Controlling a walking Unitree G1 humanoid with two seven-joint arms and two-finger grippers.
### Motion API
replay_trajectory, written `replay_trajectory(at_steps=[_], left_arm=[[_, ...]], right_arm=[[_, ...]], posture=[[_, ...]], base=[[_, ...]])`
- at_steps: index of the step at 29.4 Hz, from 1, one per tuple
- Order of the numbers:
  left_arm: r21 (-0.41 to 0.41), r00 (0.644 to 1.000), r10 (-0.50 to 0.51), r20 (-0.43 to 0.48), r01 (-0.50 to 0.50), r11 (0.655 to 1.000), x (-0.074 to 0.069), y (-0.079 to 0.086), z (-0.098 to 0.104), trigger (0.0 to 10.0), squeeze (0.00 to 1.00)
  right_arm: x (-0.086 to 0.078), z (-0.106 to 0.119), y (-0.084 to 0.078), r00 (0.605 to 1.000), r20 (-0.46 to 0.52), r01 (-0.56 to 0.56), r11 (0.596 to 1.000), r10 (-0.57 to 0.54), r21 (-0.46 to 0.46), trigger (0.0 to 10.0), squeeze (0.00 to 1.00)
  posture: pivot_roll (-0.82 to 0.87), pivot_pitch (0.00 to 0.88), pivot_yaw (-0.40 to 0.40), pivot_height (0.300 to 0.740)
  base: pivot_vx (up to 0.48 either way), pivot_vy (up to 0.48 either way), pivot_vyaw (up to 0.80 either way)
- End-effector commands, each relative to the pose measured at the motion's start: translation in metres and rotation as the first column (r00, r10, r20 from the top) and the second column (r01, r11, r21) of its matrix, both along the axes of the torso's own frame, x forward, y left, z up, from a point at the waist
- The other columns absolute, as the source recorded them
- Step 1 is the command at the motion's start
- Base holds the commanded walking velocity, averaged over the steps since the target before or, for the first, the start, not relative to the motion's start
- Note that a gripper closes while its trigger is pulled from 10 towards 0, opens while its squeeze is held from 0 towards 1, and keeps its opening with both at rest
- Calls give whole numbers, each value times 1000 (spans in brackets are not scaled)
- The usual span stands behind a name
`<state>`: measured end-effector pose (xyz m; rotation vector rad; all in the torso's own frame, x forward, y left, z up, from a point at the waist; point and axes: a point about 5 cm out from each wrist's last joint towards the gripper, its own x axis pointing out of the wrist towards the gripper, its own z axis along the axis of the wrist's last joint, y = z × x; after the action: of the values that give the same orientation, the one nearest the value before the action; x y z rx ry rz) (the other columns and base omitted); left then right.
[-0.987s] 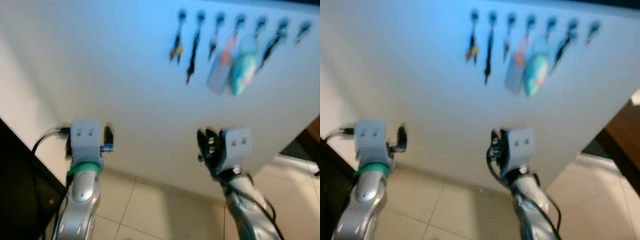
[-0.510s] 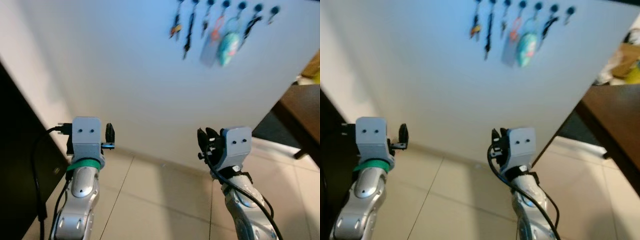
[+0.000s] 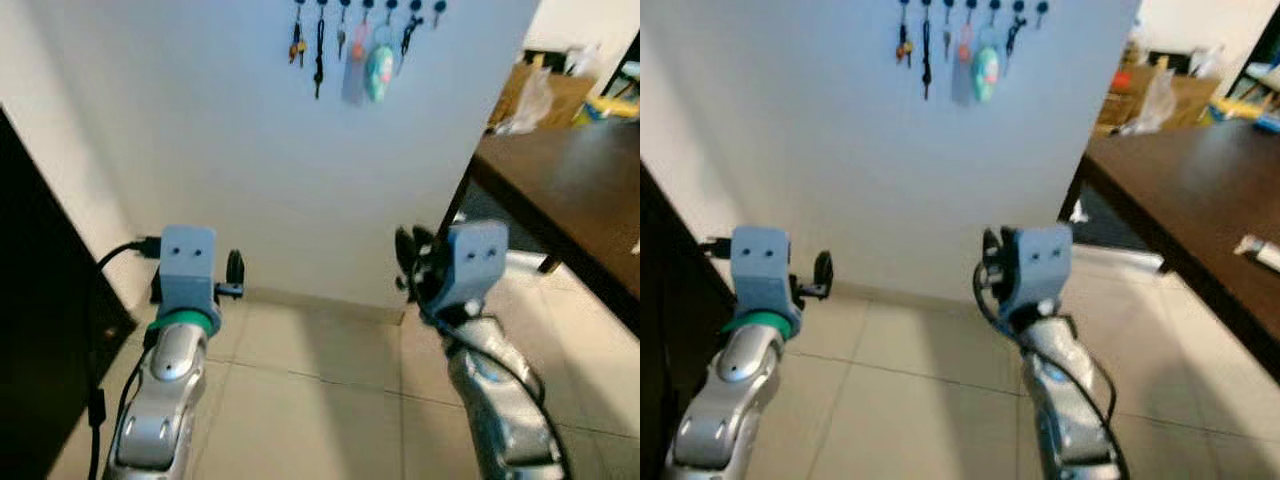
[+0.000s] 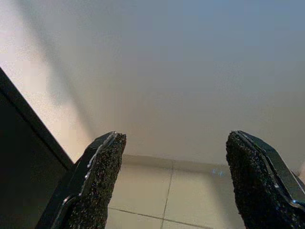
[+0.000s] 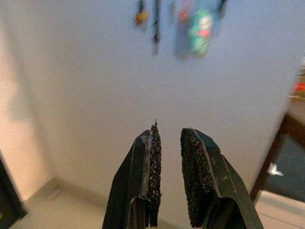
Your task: Hang keys on a hook
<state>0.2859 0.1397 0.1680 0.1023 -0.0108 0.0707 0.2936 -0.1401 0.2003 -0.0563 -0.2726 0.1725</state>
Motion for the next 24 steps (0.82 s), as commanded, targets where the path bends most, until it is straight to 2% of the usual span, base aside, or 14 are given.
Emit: replay_trajectory(at_steps=[1, 4, 9, 12, 24], left_arm=[[19, 998, -57, 17, 57, 998, -1, -7, 5, 10000, 0], [0, 998, -64, 20, 64, 998, 3, -9, 7, 10000, 0], [2, 999, -40, 11, 40, 999, 9, -8, 9, 10000, 0], [-48, 1000, -12, -16, 11, 999, 16, 0, 10, 10000, 0], [-41, 997, -57, 59, 59, 997, 18, 1, 22, 10000, 0]], right_arm=[[3, 1, -3, 1000, 4, 21, 1000, -21, 9, 10000, 0], [10, 11, 1, 999, 35, 11, 999, -12, 30, 10000, 0], [17, 12, 6, 999, 39, 7, 999, -9, 42, 10000, 0], [23, 13, 15, 999, 44, -6, 998, 3, 62, 10000, 0], [25, 9, 12, 999, 40, 2, 998, -5, 65, 10000, 0]], posture=[[-181, 25, 80, 740], [-177, 17, 88, 740], [-176, 14, 89, 740], [-169, 8, 93, 740], [-163, 0, 101, 740]], base=[[0, 0, -800], [0, 0, -800], [0, 0, -800], [0, 0, -800], [0, 0, -800]])
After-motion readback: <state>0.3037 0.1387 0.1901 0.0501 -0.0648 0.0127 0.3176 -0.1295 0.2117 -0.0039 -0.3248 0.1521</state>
